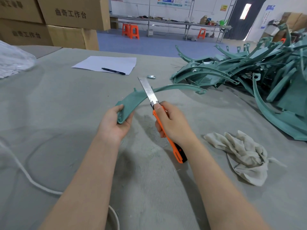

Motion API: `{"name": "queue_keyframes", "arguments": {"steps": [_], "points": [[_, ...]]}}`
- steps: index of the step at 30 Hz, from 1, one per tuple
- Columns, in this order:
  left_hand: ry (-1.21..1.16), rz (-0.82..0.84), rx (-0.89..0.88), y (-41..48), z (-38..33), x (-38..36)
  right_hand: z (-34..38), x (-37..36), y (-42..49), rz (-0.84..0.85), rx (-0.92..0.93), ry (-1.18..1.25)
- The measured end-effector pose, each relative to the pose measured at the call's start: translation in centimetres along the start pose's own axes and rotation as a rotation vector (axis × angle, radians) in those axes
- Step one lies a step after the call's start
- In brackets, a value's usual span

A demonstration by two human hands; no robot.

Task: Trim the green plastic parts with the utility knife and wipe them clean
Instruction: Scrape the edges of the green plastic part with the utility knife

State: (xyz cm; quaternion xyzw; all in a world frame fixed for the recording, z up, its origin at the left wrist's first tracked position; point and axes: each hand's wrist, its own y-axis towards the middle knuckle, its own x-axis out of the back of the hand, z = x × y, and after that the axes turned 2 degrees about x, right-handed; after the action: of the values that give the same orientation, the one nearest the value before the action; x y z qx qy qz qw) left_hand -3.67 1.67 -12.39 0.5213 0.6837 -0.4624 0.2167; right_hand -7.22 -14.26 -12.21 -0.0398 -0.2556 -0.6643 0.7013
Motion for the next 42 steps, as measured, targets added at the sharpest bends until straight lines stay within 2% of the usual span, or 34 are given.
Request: {"name": "queue_keyframes", "arguments": {"steps": [18,23,25,27,30,32,37,42], "points": [[-0.036,0.004,-0.030,0.0,0.1,0.0,0.3,0.5,-0.2,0.074,-0.016,0.095],[0.001,0.061,-0.041,-0.3,0.9,-0.8,0.5,-0.8,-0.6,0.247,0.043,-0.038],[-0.023,0.015,-0.070,-0.1,0.5,-0.5,0.8,-0.4,-0.5,0.173,0.016,0.072],[-0.038,-0.028,-0.099,0.1,-0.1,0.1,0.7,0.7,-0.1,0.030,-0.024,0.146],[-0.077,-0.022,-0.090,0.3,-0.2,0.5,0.0,2.3,0.5,-0.221,-0.085,0.123],[-0.061,0.008,-0.080,0.0,0.1,0.3,-0.5,2.7,0.6,-0.309,-0.105,0.091],[-0.019,0.137,-0.068,-0.4,0.3,-0.1,-1.0,2.6,0.8,-0.272,-0.152,0.017],[-0.004,0.138,-0.074,-0.5,0.4,-0.4,-0.5,2.7,0.7,-0.198,-0.105,0.053]]}}
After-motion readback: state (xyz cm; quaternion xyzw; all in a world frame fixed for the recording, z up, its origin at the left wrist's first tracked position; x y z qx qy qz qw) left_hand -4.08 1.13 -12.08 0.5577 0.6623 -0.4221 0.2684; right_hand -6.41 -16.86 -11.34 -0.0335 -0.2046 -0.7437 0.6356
